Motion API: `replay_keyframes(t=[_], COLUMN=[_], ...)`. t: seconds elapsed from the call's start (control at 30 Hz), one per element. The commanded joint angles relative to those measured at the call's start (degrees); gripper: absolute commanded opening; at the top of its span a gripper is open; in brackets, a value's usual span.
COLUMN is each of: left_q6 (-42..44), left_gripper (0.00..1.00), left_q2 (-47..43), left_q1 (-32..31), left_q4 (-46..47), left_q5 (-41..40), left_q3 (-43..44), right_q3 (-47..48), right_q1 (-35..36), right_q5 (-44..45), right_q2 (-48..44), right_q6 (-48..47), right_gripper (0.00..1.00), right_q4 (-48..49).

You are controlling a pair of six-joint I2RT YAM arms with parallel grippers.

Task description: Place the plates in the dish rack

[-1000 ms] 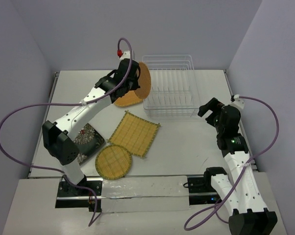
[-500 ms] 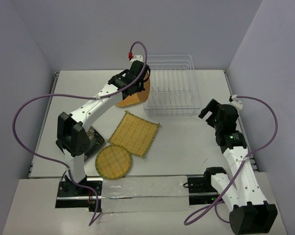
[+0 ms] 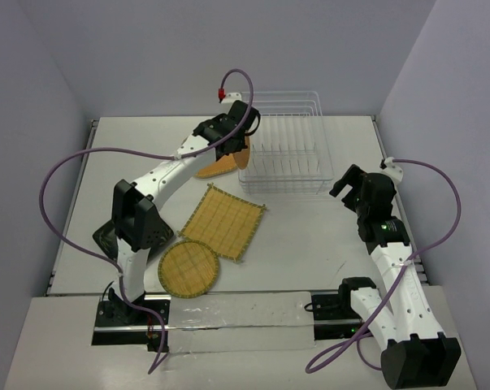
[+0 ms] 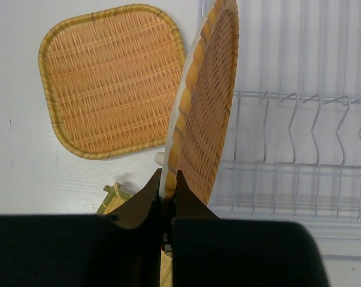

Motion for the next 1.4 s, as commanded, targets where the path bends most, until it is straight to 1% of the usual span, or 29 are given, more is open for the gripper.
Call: replay_keyframes(t=[0.0, 0.17, 0.33, 0.6, 0.7, 0.8, 0.93, 1.0, 1.1, 1.27, 1.3, 1.37], left_q6=[-2.42, -2.53, -3.39, -2.81, -3.91, -5.12, -5.94, -5.61, -5.28, -4.6, -4.27, -3.84], left_gripper=[0.0, 0.0, 0.0, 0.01, 0.07, 0.18, 0.19, 0.25, 0.29, 0.66, 0.7, 0.71], left_q2=[0.73, 1.9, 3.65, 5.46, 6.27, 6.3, 5.97, 5.83, 5.81, 4.94, 4.27, 3.05], left_q1=[-1.63, -2.9, -3.31, -3.58, -3.58, -3.63, -4.3, -5.02, -5.49, -5.6, -5.6, -5.68], left_q4=[-2.19, -2.38, -4.39, -2.8, -3.21, -3.26, -3.1, -2.93, -2.93, -2.85, -2.48, -1.87], left_q5=[-4.64, -6.36, -7.77, -3.47, -3.14, -2.25, -2.39, -3.25, -3.19, -1.39, -1.11, -0.77], left_q3=[3.52, 3.76, 6.25, 5.94, 5.65, 4.85, 3.74, 3.35, 3.33, 2.63, 2.04, 1.38], right_q3=[0.17, -0.42, -0.76, -1.28, -1.36, -1.39, -1.54, -1.54, -1.61, -1.75, -1.8, -1.89], right_q1=[-0.27, -0.27, -0.27, -0.26, -0.22, -0.27, -0.27, -0.27, -0.27, -0.27, -0.27, -0.27], right_q5=[2.05, 1.99, 1.96, 1.68, 1.52, 1.38, 0.54, 0.09, -0.28, -0.24, -0.15, -0.14], right_q2=[-0.73, -1.12, -1.44, -1.85, -2.23, -2.21, -1.69, -1.36, -1.28, -1.74, -2.0, -2.33], right_q6=[0.03, 0.24, 0.42, 0.44, 0.48, 0.47, 0.53, 0.59, 0.46, 0.4, 0.32, 0.26], right_gripper=[1.0, 1.0, 1.0, 1.0, 1.0, 1.0, 1.0, 1.0, 1.0, 1.0, 1.0, 1.0], right_q4=[0.59, 0.67, 0.76, 0.76, 0.76, 0.85, 0.94, 1.08, 1.27, 1.38, 1.38, 1.47])
